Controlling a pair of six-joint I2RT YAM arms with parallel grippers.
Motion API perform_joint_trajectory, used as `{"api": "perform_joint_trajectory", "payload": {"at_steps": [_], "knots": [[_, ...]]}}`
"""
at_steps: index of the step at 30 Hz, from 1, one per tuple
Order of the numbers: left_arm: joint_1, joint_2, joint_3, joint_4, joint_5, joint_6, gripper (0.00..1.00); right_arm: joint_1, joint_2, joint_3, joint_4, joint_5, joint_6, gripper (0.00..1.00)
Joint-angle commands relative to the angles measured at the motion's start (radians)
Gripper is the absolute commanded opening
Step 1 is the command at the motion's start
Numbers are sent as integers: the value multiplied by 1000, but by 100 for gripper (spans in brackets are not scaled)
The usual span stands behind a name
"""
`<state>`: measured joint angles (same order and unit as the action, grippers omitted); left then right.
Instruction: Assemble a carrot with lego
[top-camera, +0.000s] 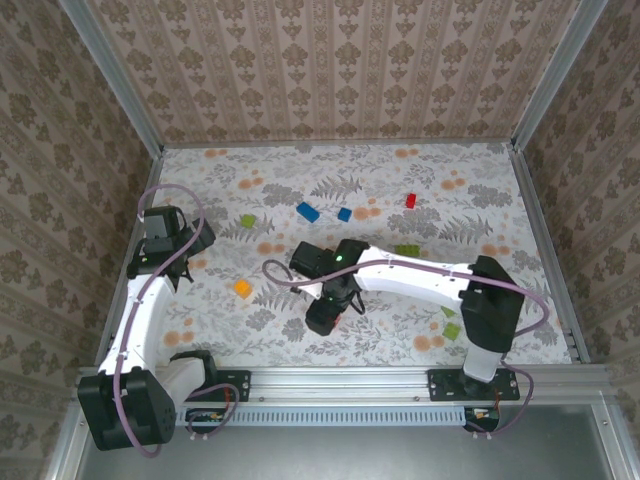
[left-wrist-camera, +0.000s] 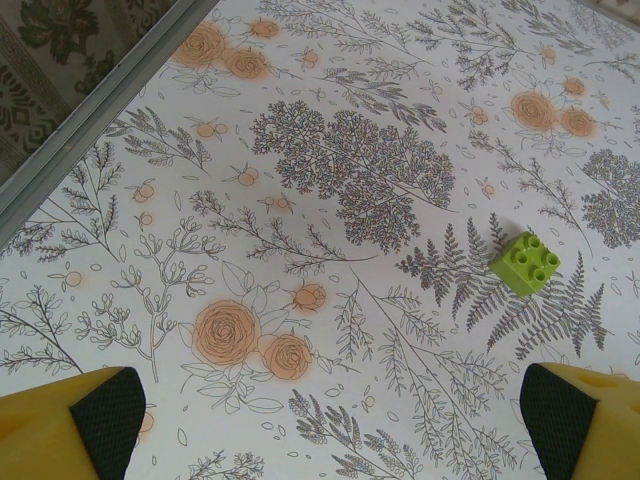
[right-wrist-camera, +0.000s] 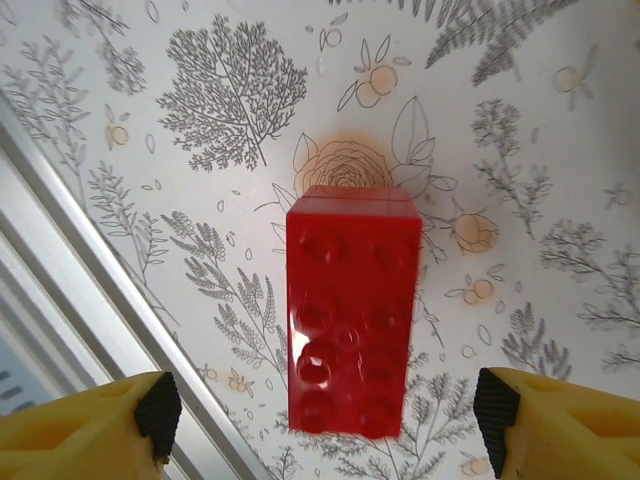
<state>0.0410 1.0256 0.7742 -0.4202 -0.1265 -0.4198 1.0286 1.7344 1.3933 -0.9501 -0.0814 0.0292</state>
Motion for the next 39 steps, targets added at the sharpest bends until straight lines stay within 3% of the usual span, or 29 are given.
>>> {"api": "perform_joint_trajectory", "payload": {"at_steps": [1, 5, 9, 17, 23, 39], "knots": [[4, -15, 28, -6, 4, -3, 100, -53, -104, -11, -32, 55, 31, 81], [5, -18, 28, -6, 6, -3, 100, -189, -208, -33, -18, 88, 106, 81], [5, -18, 28, -5, 11, -4, 100, -337, -276, -75, -28, 215, 197, 82], [4, -16, 25, 6, 21, -8, 100, -646, -337, -300, 60, 304, 265, 82], [3, 0, 24, 23, 51, -17, 100, -860, -324, -447, 214, 224, 296, 83], [1, -10, 34, 12, 46, -14, 100, -1030, -299, -535, 257, 168, 331, 83]]}}
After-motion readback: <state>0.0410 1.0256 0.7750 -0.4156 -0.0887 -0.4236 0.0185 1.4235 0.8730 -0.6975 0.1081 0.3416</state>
